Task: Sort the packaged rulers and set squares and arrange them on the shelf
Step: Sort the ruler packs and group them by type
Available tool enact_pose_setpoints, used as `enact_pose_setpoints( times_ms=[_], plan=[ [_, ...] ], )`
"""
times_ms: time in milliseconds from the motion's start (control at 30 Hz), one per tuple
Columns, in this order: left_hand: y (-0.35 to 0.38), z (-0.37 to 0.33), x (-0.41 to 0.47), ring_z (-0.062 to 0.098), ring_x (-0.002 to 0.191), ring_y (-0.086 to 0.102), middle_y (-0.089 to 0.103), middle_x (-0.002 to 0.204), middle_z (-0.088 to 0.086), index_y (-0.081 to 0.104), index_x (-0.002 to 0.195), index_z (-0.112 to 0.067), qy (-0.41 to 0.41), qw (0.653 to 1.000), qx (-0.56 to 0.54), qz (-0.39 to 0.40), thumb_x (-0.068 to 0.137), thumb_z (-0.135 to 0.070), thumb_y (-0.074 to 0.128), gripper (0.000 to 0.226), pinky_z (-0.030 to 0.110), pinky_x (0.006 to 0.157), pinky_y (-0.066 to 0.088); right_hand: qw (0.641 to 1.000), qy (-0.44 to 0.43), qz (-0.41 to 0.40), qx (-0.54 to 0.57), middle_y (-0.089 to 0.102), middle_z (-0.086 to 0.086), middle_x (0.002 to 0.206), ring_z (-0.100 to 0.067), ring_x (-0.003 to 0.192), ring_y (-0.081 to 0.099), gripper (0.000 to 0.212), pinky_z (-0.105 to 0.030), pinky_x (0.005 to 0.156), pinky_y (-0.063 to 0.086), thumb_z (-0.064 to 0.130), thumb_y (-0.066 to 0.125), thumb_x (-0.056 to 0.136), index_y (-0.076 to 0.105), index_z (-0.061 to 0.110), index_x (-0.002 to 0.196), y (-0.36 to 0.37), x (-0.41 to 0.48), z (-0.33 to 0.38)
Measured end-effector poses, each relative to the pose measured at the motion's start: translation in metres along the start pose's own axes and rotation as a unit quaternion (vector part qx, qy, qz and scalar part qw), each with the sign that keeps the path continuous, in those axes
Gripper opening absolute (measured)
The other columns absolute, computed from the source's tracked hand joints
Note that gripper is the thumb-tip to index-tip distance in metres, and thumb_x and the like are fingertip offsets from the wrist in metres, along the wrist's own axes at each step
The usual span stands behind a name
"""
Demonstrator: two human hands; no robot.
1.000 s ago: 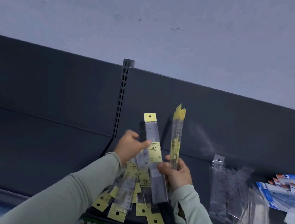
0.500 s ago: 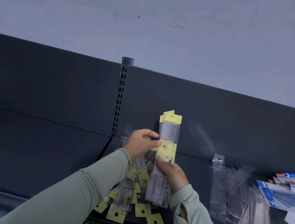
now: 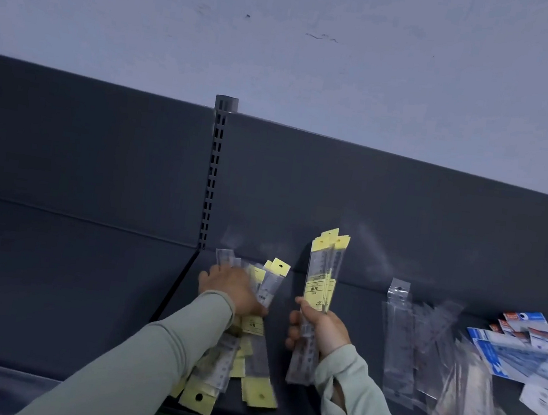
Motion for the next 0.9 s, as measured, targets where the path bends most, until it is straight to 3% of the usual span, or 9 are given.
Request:
enact_pose_setpoints(
  times_ms=[133, 200, 267, 333, 433, 533, 667, 800, 900],
  plan=[
    [0.003, 0.008, 0.011, 0.027, 0.102, 0.060, 0.065, 0.101, 0.006, 0.058, 0.087, -0.016, -0.002, 0.979, -0.202, 0.009, 0.080, -0.035, 0.065, 0.022, 0.037, 0.092, 0.045, 1.000, 0.001, 0.001, -0.010, 0.055, -0.011, 0.059, -0.018, 0.039, 0.045, 0.018, -0.025, 0.040, 0.041, 0.008, 0.051, 0.095, 0.049, 0.002, 0.112, -0.001, 0.000, 0.001],
    [-0.002, 0.007, 0.014, 0.025, 0.080, 0.056, 0.058, 0.075, 0.007, 0.055, 0.068, -0.010, 0.008, 0.949, -0.315, -0.006, 0.084, -0.020, 0.060, 0.020, 0.031, 0.073, 0.043, 1.000, 0.002, 0.005, -0.011, 0.055, -0.011, 0.060, -0.018, 0.039, 0.045, 0.018, -0.026, 0.040, 0.042, 0.008, 0.050, 0.096, 0.048, 0.002, 0.113, -0.001, 0.001, 0.001],
    [-0.013, 0.007, 0.014, 0.023, 0.072, 0.049, 0.049, 0.063, 0.004, 0.050, 0.057, -0.014, 0.006, 0.907, -0.420, -0.029, 0.085, -0.014, 0.061, 0.030, 0.035, 0.069, 0.043, 1.000, 0.004, 0.007, -0.008, 0.055, -0.011, 0.059, -0.019, 0.039, 0.045, 0.017, -0.025, 0.040, 0.043, 0.009, 0.050, 0.096, 0.047, 0.002, 0.112, -0.001, 0.001, 0.001],
    [-0.024, 0.006, 0.014, 0.022, 0.066, 0.054, 0.056, 0.067, 0.005, 0.055, 0.065, -0.013, 0.001, 0.849, -0.527, -0.027, 0.087, -0.012, 0.063, 0.023, 0.037, 0.067, 0.050, 1.000, 0.006, 0.011, -0.005, 0.056, -0.011, 0.058, -0.018, 0.038, 0.045, 0.015, -0.025, 0.039, 0.043, 0.009, 0.049, 0.096, 0.046, 0.003, 0.111, 0.001, 0.000, 0.001],
    [-0.042, 0.001, 0.009, 0.018, 0.052, 0.056, 0.059, 0.069, 0.008, 0.054, 0.081, -0.009, 0.004, 0.769, -0.639, 0.002, 0.092, -0.002, 0.057, 0.013, 0.032, 0.054, 0.047, 1.000, 0.001, 0.007, -0.010, 0.056, -0.011, 0.058, -0.018, 0.037, 0.046, 0.014, -0.025, 0.038, 0.043, 0.010, 0.049, 0.097, 0.048, 0.002, 0.108, 0.003, 0.000, 0.003],
    [-0.061, 0.000, 0.002, 0.023, 0.064, 0.063, 0.064, 0.081, 0.013, 0.050, 0.090, -0.008, 0.006, 0.715, -0.699, -0.013, 0.090, 0.007, 0.054, 0.015, 0.044, 0.070, 0.055, 0.999, -0.012, -0.019, -0.027, 0.057, -0.011, 0.059, -0.018, 0.036, 0.047, 0.022, -0.024, 0.037, 0.041, 0.019, 0.053, 0.096, 0.052, 0.000, 0.108, 0.000, 0.002, 0.004],
    [-0.071, 0.003, -0.001, 0.025, 0.083, 0.069, 0.068, 0.100, 0.016, 0.048, 0.092, -0.008, -0.008, 0.624, -0.780, -0.040, 0.093, 0.005, 0.052, 0.013, 0.041, 0.076, 0.059, 0.997, -0.017, -0.063, -0.051, 0.057, -0.010, 0.063, -0.018, 0.041, 0.045, 0.037, -0.024, 0.040, 0.038, 0.035, 0.064, 0.088, 0.056, 0.001, 0.100, -0.007, 0.003, 0.006],
    [-0.062, -0.002, -0.004, 0.029, 0.092, 0.068, 0.066, 0.107, 0.022, 0.048, 0.123, 0.005, -0.020, 0.535, -0.844, -0.039, 0.094, 0.006, 0.048, 0.029, 0.040, 0.076, 0.058, 0.998, -0.005, -0.046, -0.052, 0.064, -0.012, 0.073, -0.019, 0.047, 0.051, 0.037, -0.022, 0.040, 0.038, 0.034, 0.076, 0.077, 0.060, 0.002, 0.090, 0.002, -0.005, 0.004],
    [-0.044, -0.015, -0.010, 0.028, 0.084, 0.068, 0.066, 0.098, 0.021, 0.035, 0.135, 0.010, -0.027, 0.524, -0.852, 0.004, 0.093, 0.011, 0.047, 0.044, 0.039, 0.070, 0.059, 0.999, -0.019, -0.029, 0.001, 0.072, -0.011, 0.084, -0.017, 0.056, 0.063, 0.027, -0.022, 0.041, 0.043, 0.028, 0.073, 0.080, 0.066, 0.004, 0.089, 0.013, -0.012, 0.008]
  ],
)
Point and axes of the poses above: each hand's wrist, its own x-axis towards the middle knuckle, its own y-axis out of the palm, z = x × y, the point moved 7 cm from there along x, towards the middle knuckle
